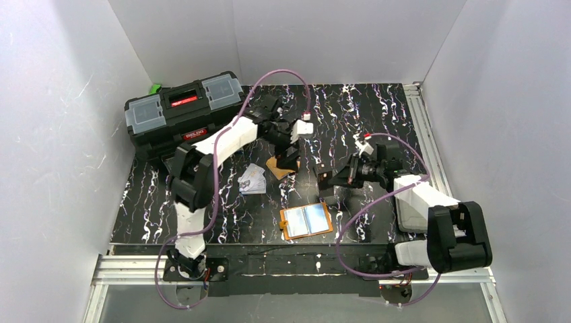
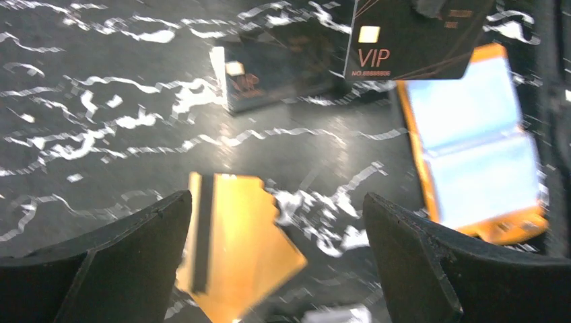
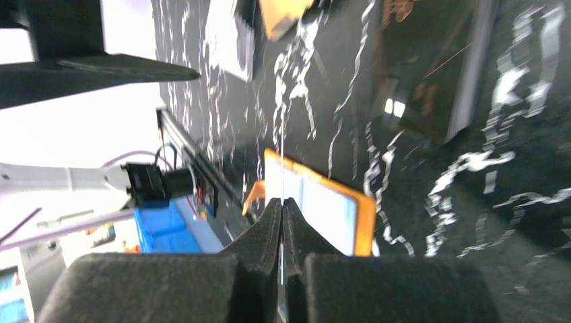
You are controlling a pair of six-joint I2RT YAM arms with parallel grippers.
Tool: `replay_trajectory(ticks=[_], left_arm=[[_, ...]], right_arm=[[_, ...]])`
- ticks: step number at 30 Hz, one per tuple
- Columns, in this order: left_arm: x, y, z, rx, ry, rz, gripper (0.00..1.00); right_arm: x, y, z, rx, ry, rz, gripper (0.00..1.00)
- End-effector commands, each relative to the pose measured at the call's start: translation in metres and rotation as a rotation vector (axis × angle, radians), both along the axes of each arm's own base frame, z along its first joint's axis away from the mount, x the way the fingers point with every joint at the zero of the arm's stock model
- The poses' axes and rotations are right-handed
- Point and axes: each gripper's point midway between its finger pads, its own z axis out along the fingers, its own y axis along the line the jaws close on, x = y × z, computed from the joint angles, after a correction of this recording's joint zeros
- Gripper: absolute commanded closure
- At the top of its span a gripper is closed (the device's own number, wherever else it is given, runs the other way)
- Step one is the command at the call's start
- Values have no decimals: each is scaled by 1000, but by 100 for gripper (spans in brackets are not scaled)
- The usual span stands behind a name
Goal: Put the credit cards into the card holder
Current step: Pick up the credit card from the center of the board, then insert the credit card into the card holder.
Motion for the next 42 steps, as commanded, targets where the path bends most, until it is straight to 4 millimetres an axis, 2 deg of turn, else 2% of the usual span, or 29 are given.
replay_trajectory(ticks=[1,5,7,13,16,26,36,42], left_arm=[[-49,29,25,-33,-10,-39,2],[-81,46,20,-72,-91,-66,2],[-97,53,9,-75,-121,-71,3],[-128,52,-18,-112,-271,-157,3],[-132,49,-31,-114,-323,-193,3],[-148,45,-53,-110,-383,-314,4],[-157,56,-75,-64,-428,-387,4],[-159,54,-78,-66,-439,-405,5]], right_arm=[[-46,21,-5,-26,32,145,99],[-68,29,-14,-41,53,196,99],[-73,30,-18,-43,62,208,99],[-88,46,-34,-67,86,267,99],[-89,47,-41,-85,97,263,99],[-89,49,-60,-104,117,281,99],[-91,57,-67,-88,118,321,99],[-91,59,-64,-79,101,320,99]])
